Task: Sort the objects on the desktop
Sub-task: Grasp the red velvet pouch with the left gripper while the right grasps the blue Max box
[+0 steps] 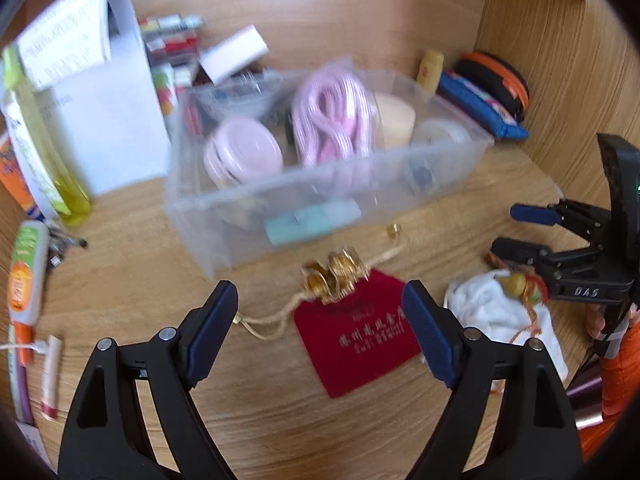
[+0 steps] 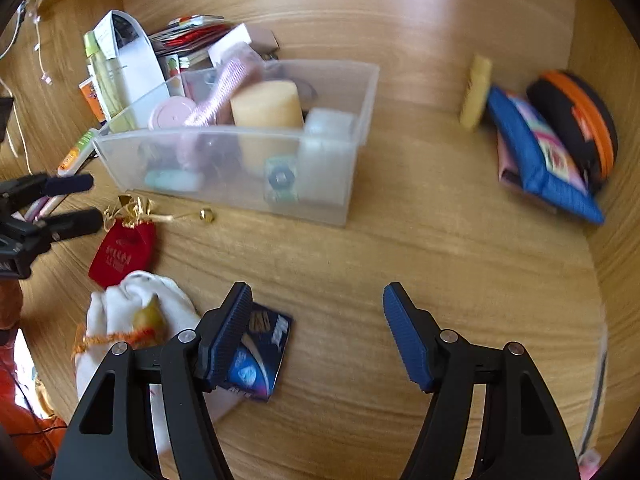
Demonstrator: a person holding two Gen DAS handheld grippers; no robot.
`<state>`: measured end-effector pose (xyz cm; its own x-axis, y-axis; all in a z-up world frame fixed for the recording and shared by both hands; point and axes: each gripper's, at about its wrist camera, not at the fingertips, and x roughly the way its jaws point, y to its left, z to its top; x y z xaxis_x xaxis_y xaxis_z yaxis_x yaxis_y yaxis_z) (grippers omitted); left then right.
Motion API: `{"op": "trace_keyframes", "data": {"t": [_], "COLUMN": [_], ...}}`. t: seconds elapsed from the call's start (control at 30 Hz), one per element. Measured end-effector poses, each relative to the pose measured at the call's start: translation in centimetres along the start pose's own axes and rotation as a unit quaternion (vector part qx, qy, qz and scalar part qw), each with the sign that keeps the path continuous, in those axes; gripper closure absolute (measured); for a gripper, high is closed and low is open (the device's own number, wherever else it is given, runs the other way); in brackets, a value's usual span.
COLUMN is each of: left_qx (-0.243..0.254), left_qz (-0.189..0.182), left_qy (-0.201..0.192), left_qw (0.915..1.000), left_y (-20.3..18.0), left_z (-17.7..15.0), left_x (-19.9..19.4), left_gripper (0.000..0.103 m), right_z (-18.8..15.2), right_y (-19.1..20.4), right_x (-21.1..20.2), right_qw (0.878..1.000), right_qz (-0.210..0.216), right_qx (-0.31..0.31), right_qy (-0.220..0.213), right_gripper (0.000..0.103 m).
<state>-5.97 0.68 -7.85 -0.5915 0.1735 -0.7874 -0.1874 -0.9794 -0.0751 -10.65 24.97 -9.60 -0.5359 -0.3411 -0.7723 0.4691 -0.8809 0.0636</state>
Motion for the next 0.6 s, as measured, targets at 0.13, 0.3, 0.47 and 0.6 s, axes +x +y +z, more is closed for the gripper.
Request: {"op": "trace_keyframes", "data": {"t": [0.13, 0.3, 0.47, 0.6], "left_qx": [0.008, 0.012, 0.014, 0.000], "left_qz": [0.005, 0.001, 0.018, 0.032], "left_qy": [0.019, 0.034, 0.039, 0.045], "left_qw": [0.9998, 0.9993, 0.9990, 0.9984], "left_y": [-0.7, -1.5, -1.1, 0.2], "left_z": [-0.4, -0.3, -0.3, -0.4], "left_x": [1.2, 2.4, 2.7, 2.3], "left_gripper": [0.019, 0.018, 0.018, 0.014], "right_z": [-0.4, -0.7, -0.8, -1.1], "right_y": [0.0, 0.5, -0.4, -1.8], "right_x": [-0.2, -0.2, -0.4, -0.5], "right_qw": [1.000, 1.000, 1.000, 0.999], "right_qz": [0.008, 0.008, -0.018, -0.036], "right_qx": [0.001, -0.017, -0.018, -0.003], "right_qy": [-0.001, 0.004, 0.005, 0.011], "right_gripper": [0.038, 0.038, 0.038, 0.038]}}
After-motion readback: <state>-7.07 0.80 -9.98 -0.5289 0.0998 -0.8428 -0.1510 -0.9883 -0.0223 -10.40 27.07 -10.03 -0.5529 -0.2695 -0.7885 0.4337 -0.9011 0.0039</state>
